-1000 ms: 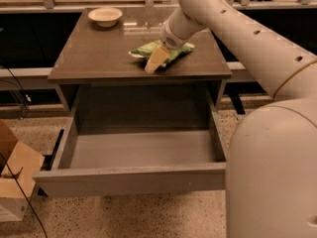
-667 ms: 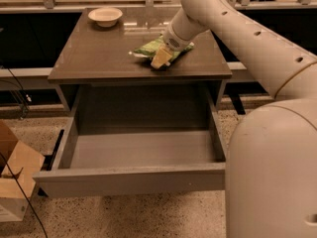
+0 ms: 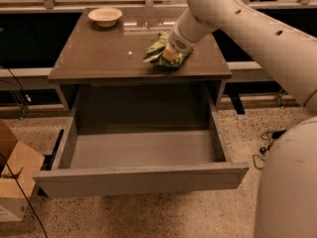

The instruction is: Place green jalapeno chip bag into top drawer

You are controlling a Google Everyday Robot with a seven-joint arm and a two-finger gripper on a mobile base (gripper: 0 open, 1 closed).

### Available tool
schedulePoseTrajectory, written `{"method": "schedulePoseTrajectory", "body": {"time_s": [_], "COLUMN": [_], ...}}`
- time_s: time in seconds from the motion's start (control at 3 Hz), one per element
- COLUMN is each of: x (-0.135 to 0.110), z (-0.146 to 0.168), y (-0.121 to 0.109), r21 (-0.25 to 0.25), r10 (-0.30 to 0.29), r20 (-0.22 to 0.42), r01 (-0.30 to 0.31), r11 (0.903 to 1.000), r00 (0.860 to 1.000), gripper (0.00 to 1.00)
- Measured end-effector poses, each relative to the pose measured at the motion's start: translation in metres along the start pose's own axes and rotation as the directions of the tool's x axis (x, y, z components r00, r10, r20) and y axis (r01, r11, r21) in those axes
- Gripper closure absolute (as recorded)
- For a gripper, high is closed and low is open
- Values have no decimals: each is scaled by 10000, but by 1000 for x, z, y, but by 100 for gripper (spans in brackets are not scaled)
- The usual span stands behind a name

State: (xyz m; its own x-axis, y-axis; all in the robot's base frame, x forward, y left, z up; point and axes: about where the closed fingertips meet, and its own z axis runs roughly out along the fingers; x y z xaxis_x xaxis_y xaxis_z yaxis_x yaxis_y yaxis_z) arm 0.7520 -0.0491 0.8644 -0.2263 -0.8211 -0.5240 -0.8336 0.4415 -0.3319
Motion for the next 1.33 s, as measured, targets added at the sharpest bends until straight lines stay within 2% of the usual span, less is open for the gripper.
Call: {"method": "schedulePoseTrajectory", "body": {"time_s": [0.33, 0.67, 1.0, 1.33], "x": [5, 15, 35, 47], "z": [-56, -94, -90, -62], "y": [54, 107, 178, 216], "r21": [-614, -1794, -3723, -4659], "r10": [-195, 46, 494, 806], "r20": [561, 1037, 864, 591], "r01": [229, 141, -138, -439], "r11": [9978, 9837, 9280, 8837], "r00": [9982, 9946, 9950, 9950], "gripper": [100, 100, 97, 74]}}
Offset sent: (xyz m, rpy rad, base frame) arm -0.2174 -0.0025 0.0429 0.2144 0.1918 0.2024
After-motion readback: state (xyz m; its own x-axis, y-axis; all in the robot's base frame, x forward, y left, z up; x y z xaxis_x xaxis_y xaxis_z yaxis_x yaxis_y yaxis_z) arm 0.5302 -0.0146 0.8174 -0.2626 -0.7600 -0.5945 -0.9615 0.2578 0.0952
